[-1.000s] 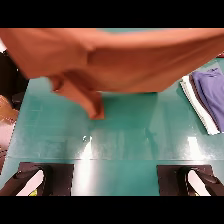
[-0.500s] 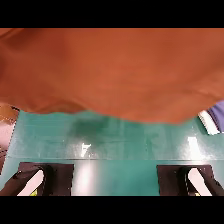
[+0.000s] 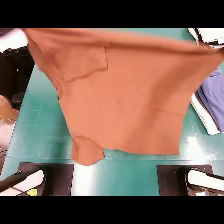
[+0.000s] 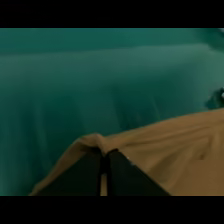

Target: Fold the shirts.

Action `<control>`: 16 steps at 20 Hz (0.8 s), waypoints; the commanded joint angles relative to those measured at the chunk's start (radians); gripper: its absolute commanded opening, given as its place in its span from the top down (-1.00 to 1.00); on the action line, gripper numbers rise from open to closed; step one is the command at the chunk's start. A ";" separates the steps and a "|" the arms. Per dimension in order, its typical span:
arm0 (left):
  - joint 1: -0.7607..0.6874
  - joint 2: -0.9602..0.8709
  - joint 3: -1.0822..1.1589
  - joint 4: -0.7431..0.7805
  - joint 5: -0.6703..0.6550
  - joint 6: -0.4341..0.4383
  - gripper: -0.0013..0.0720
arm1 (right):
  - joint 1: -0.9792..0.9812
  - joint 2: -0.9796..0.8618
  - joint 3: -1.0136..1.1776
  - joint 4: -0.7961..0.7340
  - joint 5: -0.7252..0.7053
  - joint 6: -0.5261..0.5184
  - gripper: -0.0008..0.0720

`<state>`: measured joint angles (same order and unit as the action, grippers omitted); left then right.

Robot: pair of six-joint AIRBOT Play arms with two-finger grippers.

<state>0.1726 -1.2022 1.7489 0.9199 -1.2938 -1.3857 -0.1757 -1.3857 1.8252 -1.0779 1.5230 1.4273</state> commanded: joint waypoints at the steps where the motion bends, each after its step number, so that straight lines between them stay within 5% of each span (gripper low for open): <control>1: -0.034 -0.225 -0.055 -0.002 -0.061 0.006 0.89 | 0.092 -0.208 -0.058 -0.049 -0.029 0.016 0.94; 8: -0.099 -0.476 -0.054 -0.010 0.271 0.052 0.89 | 0.119 -0.444 0.183 -0.049 -0.160 0.008 0.94; 16: -0.079 -0.476 -0.105 0.180 0.011 0.104 0.89 | 0.132 -0.269 -0.125 -0.131 -0.183 -0.041 0.94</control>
<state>0.0925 -1.6733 1.6749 1.0088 -1.2068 -1.2922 -0.0513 -1.7161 1.8351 -1.1542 1.3666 1.3975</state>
